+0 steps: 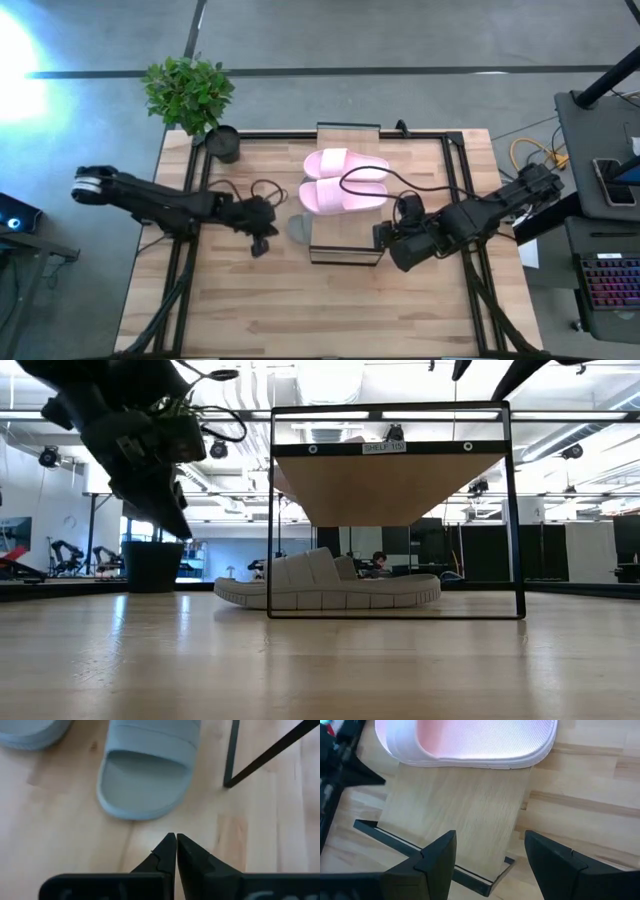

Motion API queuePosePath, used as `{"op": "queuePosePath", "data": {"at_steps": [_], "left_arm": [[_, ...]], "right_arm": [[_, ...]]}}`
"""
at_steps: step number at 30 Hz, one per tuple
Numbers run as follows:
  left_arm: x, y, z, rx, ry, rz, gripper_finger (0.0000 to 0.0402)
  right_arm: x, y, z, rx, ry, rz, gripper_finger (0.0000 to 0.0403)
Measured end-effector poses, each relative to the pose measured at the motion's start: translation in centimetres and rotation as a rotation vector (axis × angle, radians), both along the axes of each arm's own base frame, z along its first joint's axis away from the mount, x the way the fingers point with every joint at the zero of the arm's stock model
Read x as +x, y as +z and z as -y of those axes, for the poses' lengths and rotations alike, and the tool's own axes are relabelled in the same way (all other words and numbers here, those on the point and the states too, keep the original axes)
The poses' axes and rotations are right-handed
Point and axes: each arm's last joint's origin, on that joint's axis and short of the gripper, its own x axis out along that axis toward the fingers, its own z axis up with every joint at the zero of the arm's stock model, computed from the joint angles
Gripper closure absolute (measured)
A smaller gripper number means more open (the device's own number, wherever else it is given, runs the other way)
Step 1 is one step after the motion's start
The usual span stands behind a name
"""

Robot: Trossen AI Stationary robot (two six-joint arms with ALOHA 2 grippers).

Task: Pick and place slides into the shelf
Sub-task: Adjust the pink and gray slides on and under the shelf

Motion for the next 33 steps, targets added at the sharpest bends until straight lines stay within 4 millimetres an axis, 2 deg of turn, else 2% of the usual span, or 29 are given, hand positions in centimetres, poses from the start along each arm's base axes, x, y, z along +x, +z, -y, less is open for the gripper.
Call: {"op": "queuePosePath", "data": {"at_steps": [4, 9, 18, 26, 33], "left_arm": [[1.3, -1.3, 0.8, 0.001, 0.004, -0.011, 0.0401], [3.0, -3.6, 0.8, 0.005, 0.04, -0.05, 0.0401], [5.5, -6.1, 0.9, 0.026, 0.062, -0.049, 0.0402], [7.5, -6.0, -0.1, 0.166, 0.121, -0.033, 0.0402], [8.4, -5.2, -1.2, 0.17, 0.156, 0.039, 0.0402]], "right_arm": [[-0.1, 0.1, 0.0, 0.0, 0.003, 0.003, 0.0177], [-0.1, 0.2, -0.1, 0.014, 0.009, 0.001, 0.0177], [-0.1, 0.2, -0.3, 0.034, 0.016, 0.003, 0.0177], [0.0, 0.3, -0.4, 0.043, 0.005, 0.02, 0.0177], [0.0, 0.2, -0.3, 0.042, -0.011, 0.028, 0.0177]]}}
